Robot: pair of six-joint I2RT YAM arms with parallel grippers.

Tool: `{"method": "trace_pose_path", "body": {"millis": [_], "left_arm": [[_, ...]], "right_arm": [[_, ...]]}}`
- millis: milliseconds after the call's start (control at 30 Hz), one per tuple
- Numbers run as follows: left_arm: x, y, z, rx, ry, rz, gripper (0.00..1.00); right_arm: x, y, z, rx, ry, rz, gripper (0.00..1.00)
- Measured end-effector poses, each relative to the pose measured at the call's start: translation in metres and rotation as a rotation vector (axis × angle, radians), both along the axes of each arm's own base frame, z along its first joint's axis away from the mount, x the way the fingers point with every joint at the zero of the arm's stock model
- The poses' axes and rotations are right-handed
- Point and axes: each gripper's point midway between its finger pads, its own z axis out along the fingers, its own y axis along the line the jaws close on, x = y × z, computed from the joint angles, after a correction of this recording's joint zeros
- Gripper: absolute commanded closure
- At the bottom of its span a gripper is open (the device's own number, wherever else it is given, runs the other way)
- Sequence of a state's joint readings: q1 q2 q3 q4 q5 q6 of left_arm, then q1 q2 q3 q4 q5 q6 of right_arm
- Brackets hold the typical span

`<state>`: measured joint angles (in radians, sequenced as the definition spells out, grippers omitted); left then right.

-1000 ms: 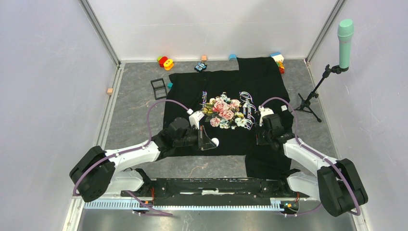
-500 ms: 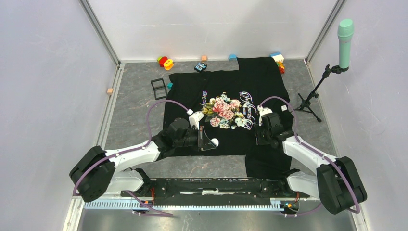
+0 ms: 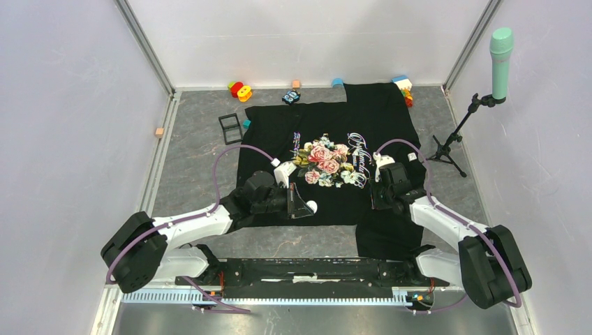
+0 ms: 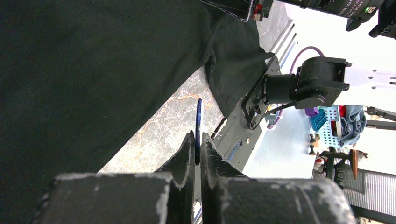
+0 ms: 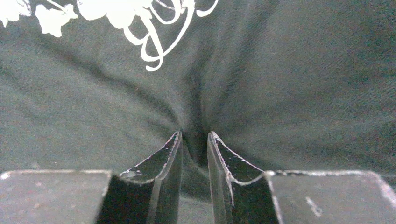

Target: Pin the brooch onto the clothing

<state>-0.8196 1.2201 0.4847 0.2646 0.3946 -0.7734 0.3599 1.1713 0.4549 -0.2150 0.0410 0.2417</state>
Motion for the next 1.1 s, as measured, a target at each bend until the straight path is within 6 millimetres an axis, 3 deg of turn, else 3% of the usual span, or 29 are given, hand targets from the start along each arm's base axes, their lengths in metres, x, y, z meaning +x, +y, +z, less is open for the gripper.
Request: {"method": "trace_pose_path", "body": {"millis": [267,500,667,900,1100], "left_arm": [[0.000,0.000,0.000,0.000,0.000,0.000,0.98],[0.000,0.000,0.000,0.000,0.000,0.000,0.98],[0.000,0.000,0.000,0.000,0.000,0.000,0.98],[0.000,0.000,0.000,0.001,0.000,0.001,0.98],[0.001,-0.002,-0.010,0.037,0.003,0.019,0.98]], "right_arm": [[0.002,0.001,0.009,0.009,-0.015,0.002,0.62],[0.008,0.001,0.016,0.004,-0.036,-0.001,0.63],[0.005,-0.002,0.005,-0.023,0.000,0.001,0.72],[0.005,-0.003,0.002,-0.035,0.007,0.006,0.99],[0.006,-0.003,0.003,-0.032,0.002,0.005,1.00]]}}
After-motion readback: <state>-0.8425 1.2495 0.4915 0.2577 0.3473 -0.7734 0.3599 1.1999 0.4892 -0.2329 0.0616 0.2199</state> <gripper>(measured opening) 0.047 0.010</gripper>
